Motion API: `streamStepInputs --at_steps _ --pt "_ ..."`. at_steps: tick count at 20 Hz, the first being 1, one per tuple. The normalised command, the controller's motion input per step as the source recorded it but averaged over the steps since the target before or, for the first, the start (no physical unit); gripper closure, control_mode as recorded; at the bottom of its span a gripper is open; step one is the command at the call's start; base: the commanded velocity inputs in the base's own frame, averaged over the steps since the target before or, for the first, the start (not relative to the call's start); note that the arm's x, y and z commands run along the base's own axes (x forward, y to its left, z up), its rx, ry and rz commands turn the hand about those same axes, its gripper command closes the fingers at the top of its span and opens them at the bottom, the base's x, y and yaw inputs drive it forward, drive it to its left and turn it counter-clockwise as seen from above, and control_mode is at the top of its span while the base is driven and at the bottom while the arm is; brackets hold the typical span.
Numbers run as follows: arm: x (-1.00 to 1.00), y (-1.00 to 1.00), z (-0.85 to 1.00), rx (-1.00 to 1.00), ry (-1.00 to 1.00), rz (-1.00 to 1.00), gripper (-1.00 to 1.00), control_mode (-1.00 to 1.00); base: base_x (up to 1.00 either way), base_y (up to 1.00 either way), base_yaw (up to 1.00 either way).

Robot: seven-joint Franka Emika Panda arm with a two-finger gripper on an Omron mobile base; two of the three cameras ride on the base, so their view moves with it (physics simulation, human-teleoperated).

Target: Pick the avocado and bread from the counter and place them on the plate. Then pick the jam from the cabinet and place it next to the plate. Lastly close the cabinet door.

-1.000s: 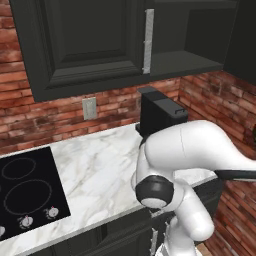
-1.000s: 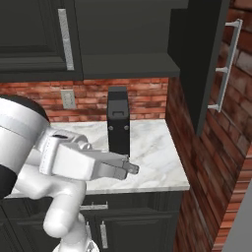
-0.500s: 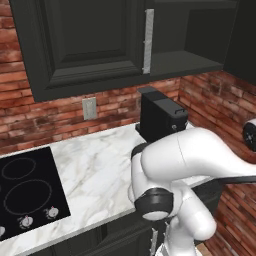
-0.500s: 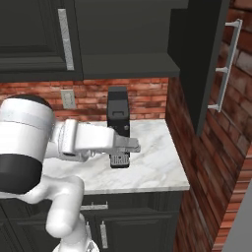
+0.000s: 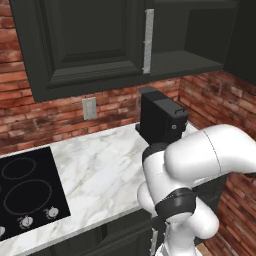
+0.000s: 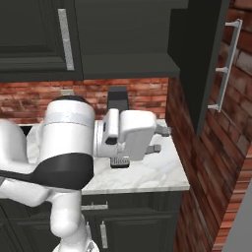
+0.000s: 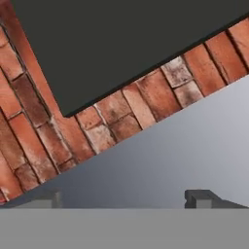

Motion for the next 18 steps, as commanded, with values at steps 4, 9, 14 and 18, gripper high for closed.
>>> streamStepInputs --at_steps 4,9,14,18 --pt "-0.02 0.00 0.70 0.49 0.24 0.42 -1.00 -1.00 0.00 0.00 0.00" --pt "-0.20 -0.02 0.70 0.54 0.16 0.42 -1.00 -1.00 0.00 0.00 0.00" --pt "-0.30 -0.04 0.77 0.52 0.10 0.41 -1.00 -1.00 0.00 0.00 0.00" --pt "-0.35 -0.01 0.91 0.48 0.07 0.38 -1.00 -1.00 0.00 0.00 0.00"
